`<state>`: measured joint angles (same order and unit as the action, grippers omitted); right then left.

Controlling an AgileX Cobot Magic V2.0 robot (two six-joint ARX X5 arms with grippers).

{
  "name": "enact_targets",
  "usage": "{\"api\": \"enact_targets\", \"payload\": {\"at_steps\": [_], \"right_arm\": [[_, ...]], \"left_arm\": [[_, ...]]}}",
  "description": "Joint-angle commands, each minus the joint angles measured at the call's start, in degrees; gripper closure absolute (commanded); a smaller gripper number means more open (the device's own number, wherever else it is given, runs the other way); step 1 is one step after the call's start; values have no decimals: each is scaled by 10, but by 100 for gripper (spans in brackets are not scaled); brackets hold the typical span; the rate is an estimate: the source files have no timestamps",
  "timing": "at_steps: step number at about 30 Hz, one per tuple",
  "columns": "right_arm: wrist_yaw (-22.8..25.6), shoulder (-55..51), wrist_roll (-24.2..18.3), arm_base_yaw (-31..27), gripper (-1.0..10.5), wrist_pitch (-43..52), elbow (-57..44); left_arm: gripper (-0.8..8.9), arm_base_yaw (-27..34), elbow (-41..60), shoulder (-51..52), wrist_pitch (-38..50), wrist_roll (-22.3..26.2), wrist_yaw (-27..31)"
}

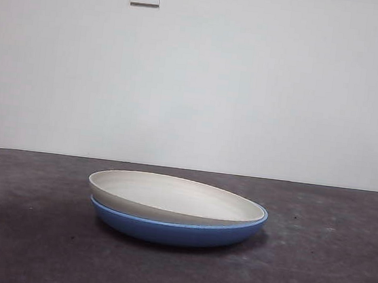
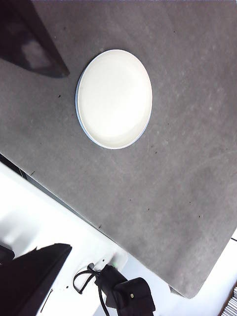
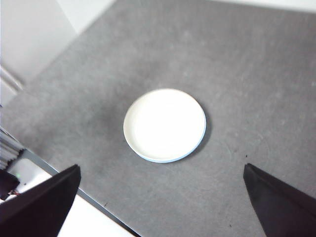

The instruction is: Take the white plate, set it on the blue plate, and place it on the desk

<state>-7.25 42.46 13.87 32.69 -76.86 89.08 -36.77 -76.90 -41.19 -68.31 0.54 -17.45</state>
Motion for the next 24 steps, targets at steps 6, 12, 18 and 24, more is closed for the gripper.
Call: {"api": "enact_targets", "payload": {"at_steps": [6,12,18,24], "right_arm": [[-2,-83,21,5,340,-41,-90],[-1,-101,20,5,361,-41,-135],[7,-100,20,5,929,-41,-138],[16,-100,20,5,928,-41,-137]], "left_arm": [[187,-4,-6,-3,6,-4,1],[195,-4,-6,-3,6,-3,1],[697,-4,-6,-3,2,2,1],[784,-4,-6,-3,3,1,1]]}}
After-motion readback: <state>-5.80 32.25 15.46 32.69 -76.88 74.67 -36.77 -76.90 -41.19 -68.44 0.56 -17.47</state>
